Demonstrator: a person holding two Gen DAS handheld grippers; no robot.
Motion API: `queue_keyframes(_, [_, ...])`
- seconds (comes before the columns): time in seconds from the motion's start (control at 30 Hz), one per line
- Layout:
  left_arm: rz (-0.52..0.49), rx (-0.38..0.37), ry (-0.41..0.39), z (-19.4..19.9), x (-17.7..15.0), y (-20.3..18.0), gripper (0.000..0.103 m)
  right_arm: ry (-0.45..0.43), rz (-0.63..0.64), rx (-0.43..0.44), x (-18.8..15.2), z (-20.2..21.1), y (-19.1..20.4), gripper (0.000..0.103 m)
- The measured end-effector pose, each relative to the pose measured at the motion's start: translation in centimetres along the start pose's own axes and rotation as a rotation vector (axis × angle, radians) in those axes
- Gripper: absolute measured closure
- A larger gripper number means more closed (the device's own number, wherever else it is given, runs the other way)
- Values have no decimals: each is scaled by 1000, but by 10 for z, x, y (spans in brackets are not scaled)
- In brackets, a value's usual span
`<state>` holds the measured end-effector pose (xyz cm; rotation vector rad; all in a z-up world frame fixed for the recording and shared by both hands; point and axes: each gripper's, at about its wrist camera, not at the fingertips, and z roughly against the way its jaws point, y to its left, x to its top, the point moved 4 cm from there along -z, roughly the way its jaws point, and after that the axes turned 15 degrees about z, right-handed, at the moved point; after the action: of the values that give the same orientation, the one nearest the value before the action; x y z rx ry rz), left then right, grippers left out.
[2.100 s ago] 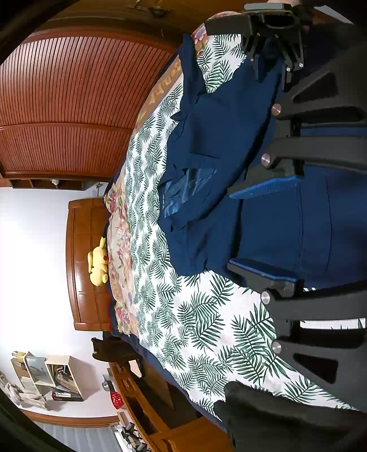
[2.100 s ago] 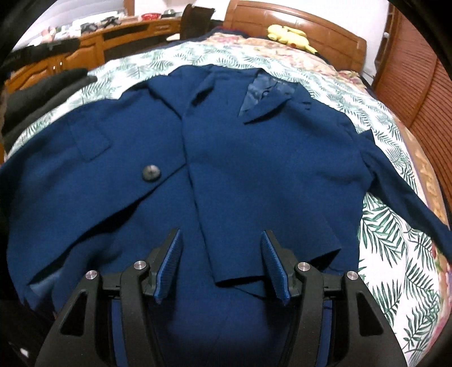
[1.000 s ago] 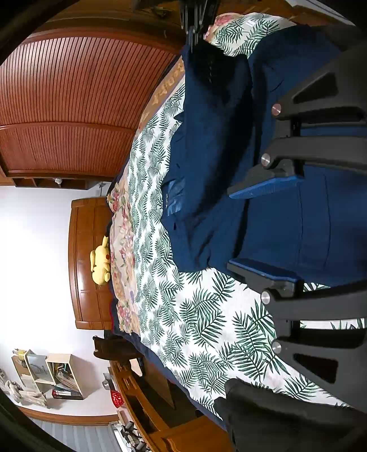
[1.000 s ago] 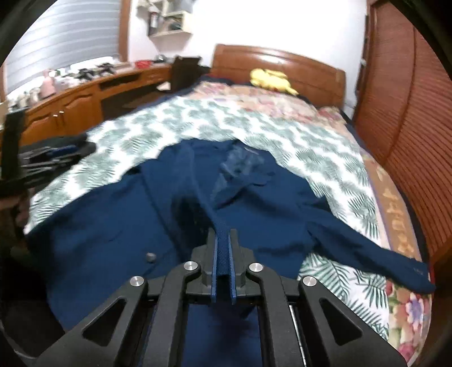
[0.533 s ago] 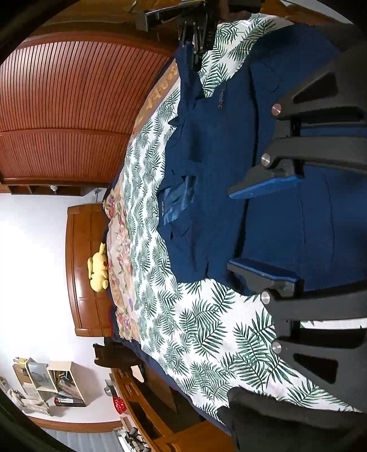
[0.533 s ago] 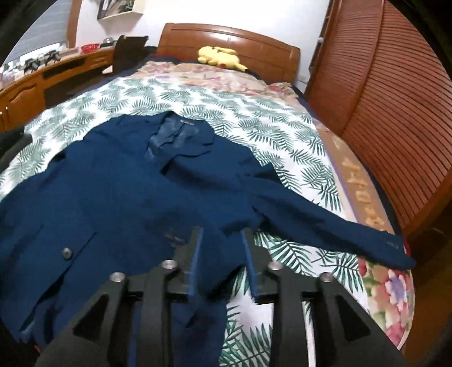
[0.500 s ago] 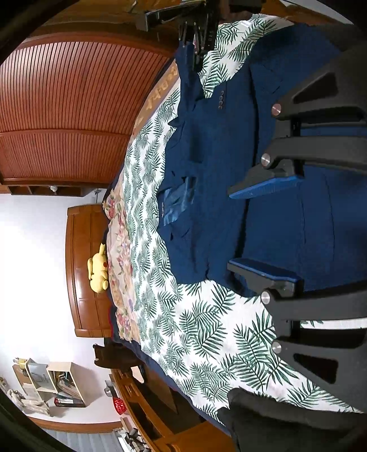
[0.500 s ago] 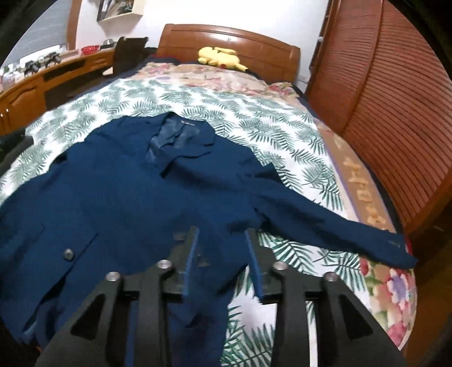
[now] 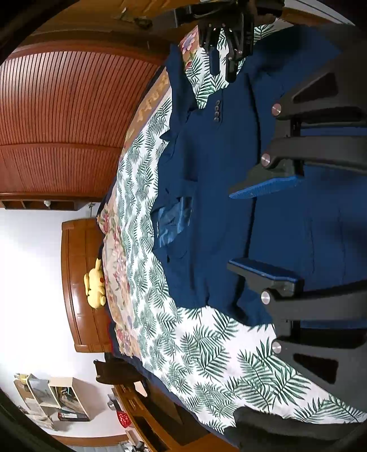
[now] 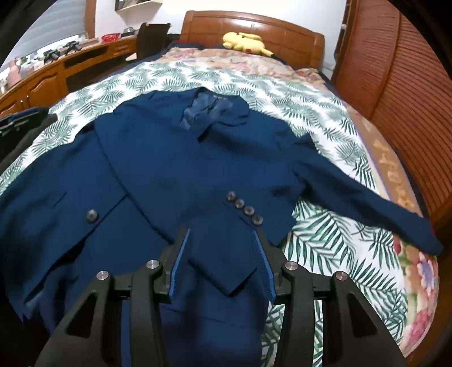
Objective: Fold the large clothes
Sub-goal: 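Open the right tool and move it to the sleeve cuff with buttons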
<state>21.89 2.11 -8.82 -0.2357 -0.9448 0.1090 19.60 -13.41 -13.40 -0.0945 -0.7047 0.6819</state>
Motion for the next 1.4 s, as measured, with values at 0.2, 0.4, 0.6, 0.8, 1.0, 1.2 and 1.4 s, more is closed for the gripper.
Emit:
queue_keyframes(0.2, [-6,-25,22,-20,-4,-21,60,12,-28,-25,-15,-1,-21,57])
queue_keyframes(0.4, [-15,-54,37,-37,-9,-43,60,18,-91,-80,-35,2,-66,46])
queue_keyframes(0.6, [-20,-74,44,-52,-14,-63,60,49,-138,-148,-58,2,-122,45])
queue_keyframes(0.8, [-13,-95,50,-62,-18,-76,60,81,-199,-217,-78,4,-176,45])
queue_keyframes(1.0, [-22,-98,67,-72,-26,-87,60,90,-259,-273,-92,14,-230,43])
queue_keyframes(1.2, [-56,-93,79,-79,-32,-96,60,104,-329,-346,-108,22,-287,29])
queue_keyframes(1.4, [-60,-110,110,-84,-38,-102,60,150,-452,-394,-132,20,-342,29])
